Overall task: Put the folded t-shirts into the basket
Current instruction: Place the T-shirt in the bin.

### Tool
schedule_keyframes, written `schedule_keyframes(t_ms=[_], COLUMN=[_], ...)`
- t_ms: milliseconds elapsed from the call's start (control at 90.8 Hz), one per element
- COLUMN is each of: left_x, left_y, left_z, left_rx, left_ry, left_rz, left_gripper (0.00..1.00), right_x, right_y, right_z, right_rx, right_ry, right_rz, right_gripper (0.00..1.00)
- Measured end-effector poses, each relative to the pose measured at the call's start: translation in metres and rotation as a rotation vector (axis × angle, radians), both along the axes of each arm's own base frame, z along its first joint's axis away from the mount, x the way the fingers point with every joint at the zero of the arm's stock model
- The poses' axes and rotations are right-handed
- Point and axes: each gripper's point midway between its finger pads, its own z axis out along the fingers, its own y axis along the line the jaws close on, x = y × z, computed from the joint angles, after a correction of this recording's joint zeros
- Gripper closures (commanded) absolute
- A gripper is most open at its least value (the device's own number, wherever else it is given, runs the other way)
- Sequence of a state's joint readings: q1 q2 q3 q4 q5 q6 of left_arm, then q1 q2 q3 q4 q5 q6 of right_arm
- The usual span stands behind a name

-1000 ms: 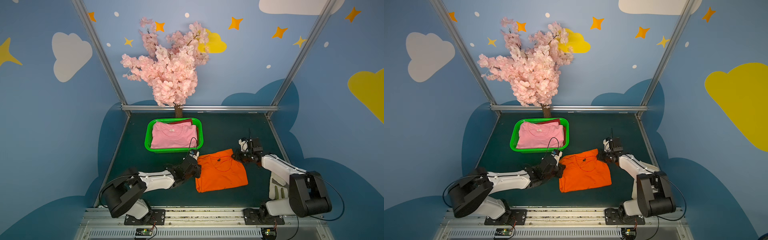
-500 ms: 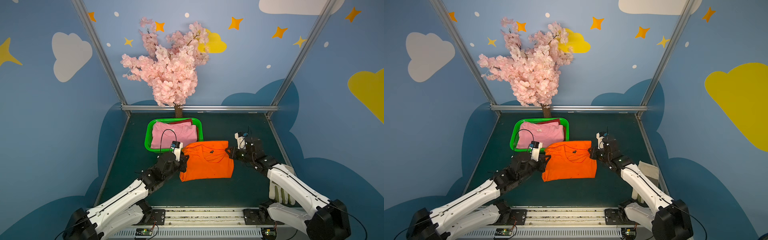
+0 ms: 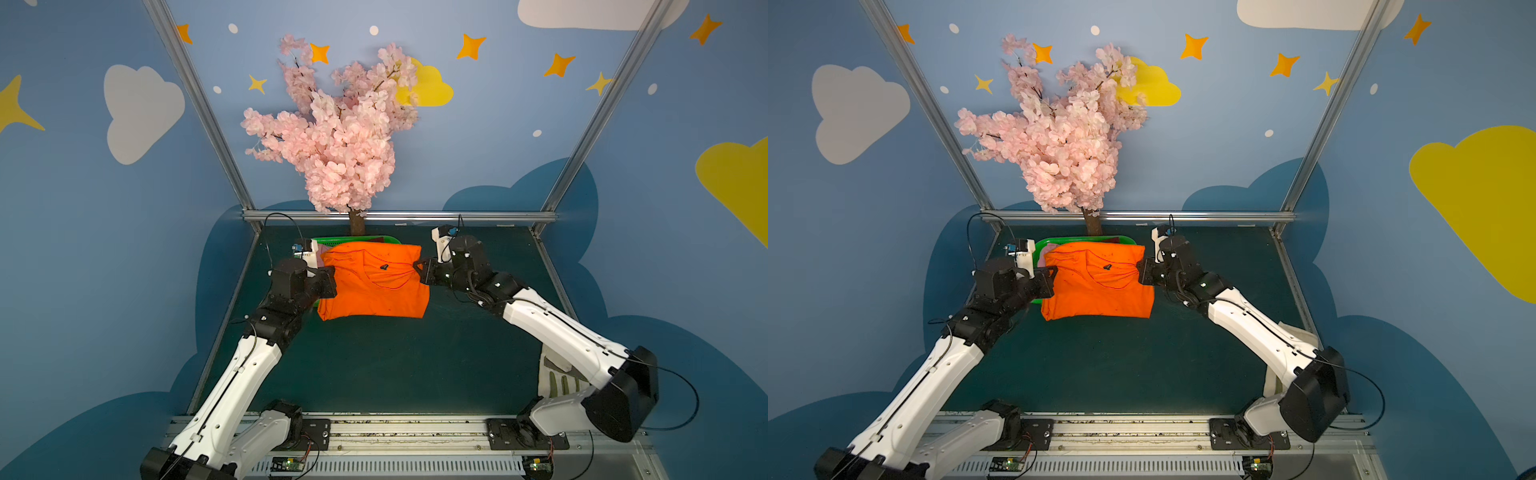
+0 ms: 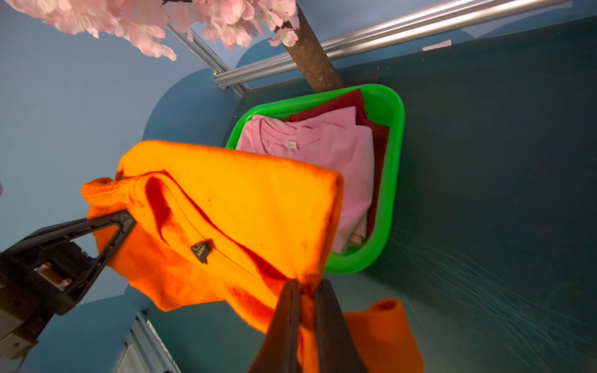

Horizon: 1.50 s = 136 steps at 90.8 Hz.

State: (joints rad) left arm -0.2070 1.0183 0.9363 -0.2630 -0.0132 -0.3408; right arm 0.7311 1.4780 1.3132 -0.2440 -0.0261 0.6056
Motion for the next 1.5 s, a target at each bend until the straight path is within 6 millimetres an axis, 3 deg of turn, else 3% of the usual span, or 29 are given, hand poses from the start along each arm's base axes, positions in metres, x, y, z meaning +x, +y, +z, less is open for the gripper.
schedule_keyframes(t_ms=[253, 529, 793, 1145, 1410, 1498], left_x=[0.037, 0.060, 0.083, 0.123, 0.145, 0.150], left_y=[0.049, 0.080, 0.087, 0.093, 0.094, 0.096], left_z=[-0.023, -0.073, -0.100, -0.109, -0.142, -0.147], left_rx=[0.011, 0.002, 0.026, 0.076, 0.098, 0.107], left_ry=[0.091, 0.212, 0.260, 0.263, 0.328, 0.339], left_rz=[0.122, 0.178, 0.167, 0.159, 0.140, 0.138], left_gripper=[0.98, 0.97, 0.94, 0.88, 0.70, 0.60], right_x=[0.044, 0.083, 0.114, 0.154, 0.167, 0.170], right_y=[0.055, 0.088, 0.098, 0.110, 0.107, 0.103], right_z=[-0.012, -0.055, -0.094, -0.105, -0.137, -0.144], right_rx=[-0.013, -0.080, -0.149, -0.173, -0.228, -0.246], right_ry=[0.016, 0.011, -0.038, -0.088, -0.053, -0.045], right_rz=[-0.006, 0.004, -0.013, -0.032, -0.036, -0.040], right_gripper=[1.00, 1.00, 1.00, 1.00, 1.00, 0.91])
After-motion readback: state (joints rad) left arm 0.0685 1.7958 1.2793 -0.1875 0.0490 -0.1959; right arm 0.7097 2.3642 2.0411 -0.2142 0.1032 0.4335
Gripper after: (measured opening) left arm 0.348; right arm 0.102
